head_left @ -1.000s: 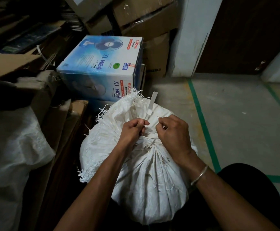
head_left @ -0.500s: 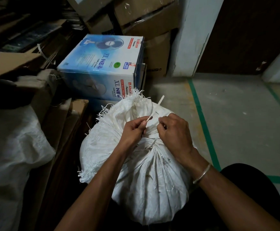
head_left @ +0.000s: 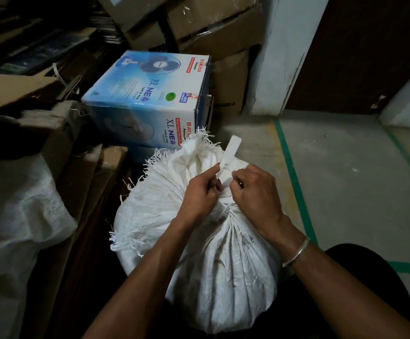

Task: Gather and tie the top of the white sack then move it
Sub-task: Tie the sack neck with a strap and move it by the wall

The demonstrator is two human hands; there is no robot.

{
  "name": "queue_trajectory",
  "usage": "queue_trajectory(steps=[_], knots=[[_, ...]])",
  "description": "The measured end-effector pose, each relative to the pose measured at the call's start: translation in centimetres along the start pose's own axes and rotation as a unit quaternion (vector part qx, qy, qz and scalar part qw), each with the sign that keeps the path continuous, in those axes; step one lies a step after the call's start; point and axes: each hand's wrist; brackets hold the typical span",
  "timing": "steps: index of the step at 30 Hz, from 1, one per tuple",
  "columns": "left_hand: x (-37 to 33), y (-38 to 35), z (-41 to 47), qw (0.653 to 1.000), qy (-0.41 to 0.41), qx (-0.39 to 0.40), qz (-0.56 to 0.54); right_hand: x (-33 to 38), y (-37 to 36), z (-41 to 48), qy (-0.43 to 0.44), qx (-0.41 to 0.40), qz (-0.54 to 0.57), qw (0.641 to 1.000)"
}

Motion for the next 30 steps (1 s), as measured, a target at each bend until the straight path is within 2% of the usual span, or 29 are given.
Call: queue_trajectory(steps=[3,10,21,30], knots=[[0.06,0.05,-0.12,0.999,-0.008,-0.030,0.030,0.06,0.09,-0.76,-0.003,0.003,-0.006,1.000],[-0.30,0.08,-0.57,0.985,-0.100,-0.100,0.098,0.38,0.13,-0.75,-0.002,0.025,-0.026,0.999],[0.04,-0.31,-0.67,0.980,-0.116,-0.092,0.132,0.51,-0.10,-0.56,0.004,0.043,-0.052,0.998],[0.05,-0.59,-0.87,0.972,-0.138,-0.090,0.168,0.22,-0.40,-0.14,0.043,0.010,-0.057,0.997]])
Point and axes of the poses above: each hand's wrist, its own z-axis towards the middle knuckle, its own y-axis out of the back of the hand, x = y × z, and after that the axes turned 4 degrees about -x, right-handed
